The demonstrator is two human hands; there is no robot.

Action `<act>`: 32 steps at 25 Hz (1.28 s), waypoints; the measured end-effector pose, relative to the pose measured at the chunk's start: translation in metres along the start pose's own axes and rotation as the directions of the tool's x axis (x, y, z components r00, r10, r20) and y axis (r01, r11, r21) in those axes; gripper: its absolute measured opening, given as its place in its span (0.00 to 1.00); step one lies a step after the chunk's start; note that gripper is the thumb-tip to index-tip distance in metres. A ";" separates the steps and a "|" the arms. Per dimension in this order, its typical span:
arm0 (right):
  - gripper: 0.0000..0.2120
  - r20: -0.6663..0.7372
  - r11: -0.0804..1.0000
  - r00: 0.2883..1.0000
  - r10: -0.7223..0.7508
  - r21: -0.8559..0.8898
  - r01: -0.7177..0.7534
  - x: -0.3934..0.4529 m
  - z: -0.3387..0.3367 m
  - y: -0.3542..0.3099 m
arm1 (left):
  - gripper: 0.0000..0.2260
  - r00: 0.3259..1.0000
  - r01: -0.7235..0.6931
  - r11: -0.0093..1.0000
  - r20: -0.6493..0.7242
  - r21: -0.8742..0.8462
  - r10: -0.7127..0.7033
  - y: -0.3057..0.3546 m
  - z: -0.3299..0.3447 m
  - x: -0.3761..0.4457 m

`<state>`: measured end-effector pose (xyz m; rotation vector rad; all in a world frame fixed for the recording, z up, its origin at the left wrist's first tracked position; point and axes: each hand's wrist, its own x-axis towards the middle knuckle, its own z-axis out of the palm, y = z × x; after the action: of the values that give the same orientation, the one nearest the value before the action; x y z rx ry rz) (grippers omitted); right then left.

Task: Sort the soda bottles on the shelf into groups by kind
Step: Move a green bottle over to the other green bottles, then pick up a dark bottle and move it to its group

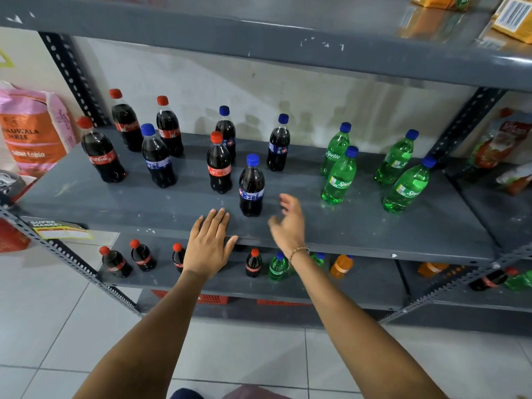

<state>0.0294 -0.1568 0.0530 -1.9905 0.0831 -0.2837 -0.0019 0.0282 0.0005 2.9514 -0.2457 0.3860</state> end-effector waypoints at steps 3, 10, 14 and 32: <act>0.33 0.265 0.999 0.964 0.031 0.010 -0.035 0.006 0.024 -0.018 | 0.30 1.000 -0.001 1.000 0.015 0.008 0.001 -0.001 0.000 0.001; 0.25 0.097 0.997 0.993 0.068 -0.035 -0.065 0.021 0.035 -0.016 | 0.30 1.000 -0.015 1.000 0.021 0.025 0.015 -0.003 0.000 0.001; 0.24 0.011 0.991 0.991 0.131 -0.020 -0.131 0.038 0.018 -0.011 | 0.30 1.000 -0.019 0.999 0.019 0.026 0.019 -0.004 0.000 0.000; 0.28 0.023 0.970 0.988 0.152 -0.195 -0.145 0.070 0.010 -0.008 | 0.29 1.000 -0.022 1.000 -0.007 0.004 0.022 -0.005 0.002 -0.001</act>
<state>0.0989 -0.1574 0.0677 -2.1684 0.2430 -0.1450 -0.0011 0.0325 -0.0022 2.9532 -0.2774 0.4005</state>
